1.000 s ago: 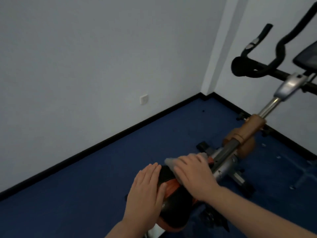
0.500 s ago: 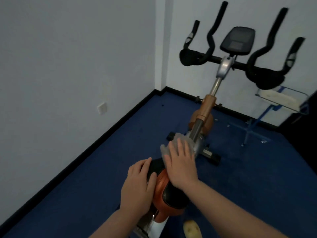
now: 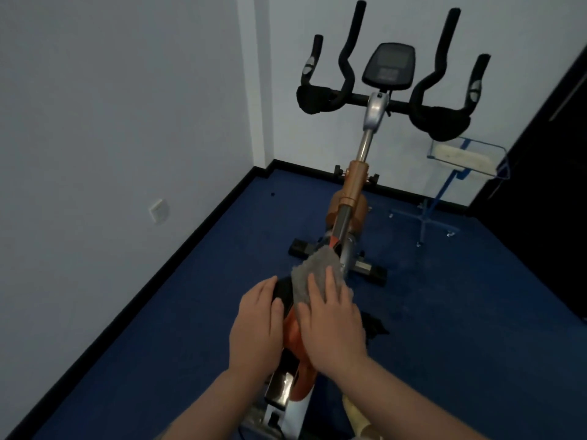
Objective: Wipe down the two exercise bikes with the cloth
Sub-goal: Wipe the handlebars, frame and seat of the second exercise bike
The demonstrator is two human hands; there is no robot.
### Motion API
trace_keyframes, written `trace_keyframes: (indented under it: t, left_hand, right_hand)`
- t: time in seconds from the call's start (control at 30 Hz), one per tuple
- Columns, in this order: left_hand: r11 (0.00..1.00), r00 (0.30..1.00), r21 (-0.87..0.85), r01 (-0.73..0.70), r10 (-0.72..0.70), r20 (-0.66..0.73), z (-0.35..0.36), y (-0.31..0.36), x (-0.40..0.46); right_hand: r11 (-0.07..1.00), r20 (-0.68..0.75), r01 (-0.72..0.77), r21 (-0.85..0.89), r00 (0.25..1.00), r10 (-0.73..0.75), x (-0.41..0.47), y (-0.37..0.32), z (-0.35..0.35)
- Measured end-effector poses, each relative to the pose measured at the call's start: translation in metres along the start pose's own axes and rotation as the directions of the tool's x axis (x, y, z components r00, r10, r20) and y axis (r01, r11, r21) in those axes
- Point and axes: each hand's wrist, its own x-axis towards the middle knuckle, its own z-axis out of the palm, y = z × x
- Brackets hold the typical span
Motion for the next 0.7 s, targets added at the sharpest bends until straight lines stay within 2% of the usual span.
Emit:
trace_keyframes:
  t: [0.17,0.27,0.33,0.43,0.5,0.6,0.67,0.7]
  left_hand:
    - [1.0,1.0,-0.009,0.03,-0.03,-0.001,0.0,0.007,0.003]
    - [0.998,0.999,0.042,0.036,-0.037,0.024,-0.004,0.011,0.009]
    - [0.995,0.998,0.092,0.024,-0.029,0.051,-0.006,0.013,0.018]
    - [0.995,0.993,0.097,0.037,-0.048,0.109,-0.003,0.018,0.03]
    - [0.996,0.995,0.068,0.055,-0.06,0.075,0.0,0.019,0.031]
    - [0.997,0.998,0.05,0.053,-0.054,0.015,0.002,0.017,0.03]
    - [0.998,0.999,0.057,0.034,-0.035,0.013,0.003,0.016,0.033]
    - [0.998,0.999,0.059,0.031,-0.031,0.012,0.003,0.016,0.033]
  right_hand:
    - [0.999,-0.036,-0.029,-0.027,0.999,0.028,-0.042,0.003,0.016]
    - [0.992,-0.071,-0.055,0.117,0.995,0.063,-0.014,0.004,0.003]
    - [0.974,-0.039,-0.078,0.214,0.995,0.088,0.003,0.006,-0.006]
    - [0.95,-0.084,-0.105,0.292,0.987,0.136,-0.013,0.006,0.005]
    - [0.924,-0.137,-0.111,0.365,0.976,0.171,-0.039,0.003,0.022]
    - [0.841,-0.176,-0.069,0.537,0.966,0.192,-0.049,-0.004,0.032]
    - [0.723,-0.193,-0.054,0.688,0.947,0.255,-0.034,0.003,0.026]
    - [0.632,-0.138,-0.085,0.77,0.946,0.295,-0.025,0.008,0.019]
